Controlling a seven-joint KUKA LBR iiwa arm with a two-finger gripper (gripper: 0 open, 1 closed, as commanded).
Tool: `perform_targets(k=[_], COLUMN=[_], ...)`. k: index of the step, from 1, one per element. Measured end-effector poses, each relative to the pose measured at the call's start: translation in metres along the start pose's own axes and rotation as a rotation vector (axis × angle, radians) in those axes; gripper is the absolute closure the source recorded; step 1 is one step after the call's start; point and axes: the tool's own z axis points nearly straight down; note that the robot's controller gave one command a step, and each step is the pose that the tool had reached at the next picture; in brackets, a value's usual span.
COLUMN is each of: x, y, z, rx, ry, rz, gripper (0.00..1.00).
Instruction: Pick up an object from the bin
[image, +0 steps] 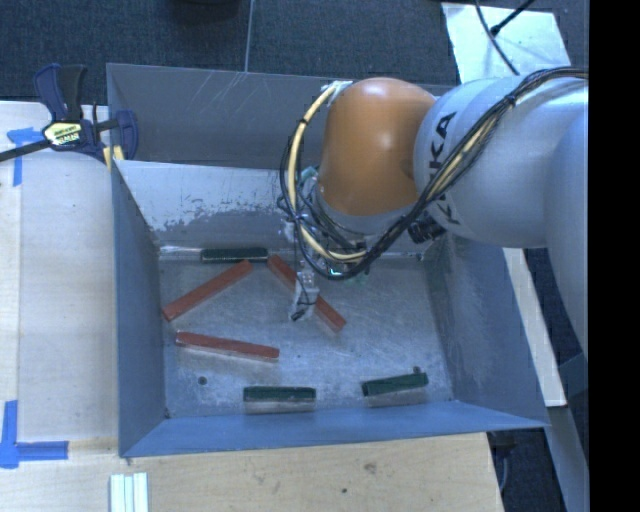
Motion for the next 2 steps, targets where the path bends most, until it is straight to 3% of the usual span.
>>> perform_targets(k=[1, 2], x=[-0.0263, -0.0274], y=[-0.063, -0.0631], z=[0.1035, 0.1025], rx=[0.003, 0.0], ry=[-0.001, -0.006], rz=[-0.039, -0.038], gripper=[0.0, 0.0])
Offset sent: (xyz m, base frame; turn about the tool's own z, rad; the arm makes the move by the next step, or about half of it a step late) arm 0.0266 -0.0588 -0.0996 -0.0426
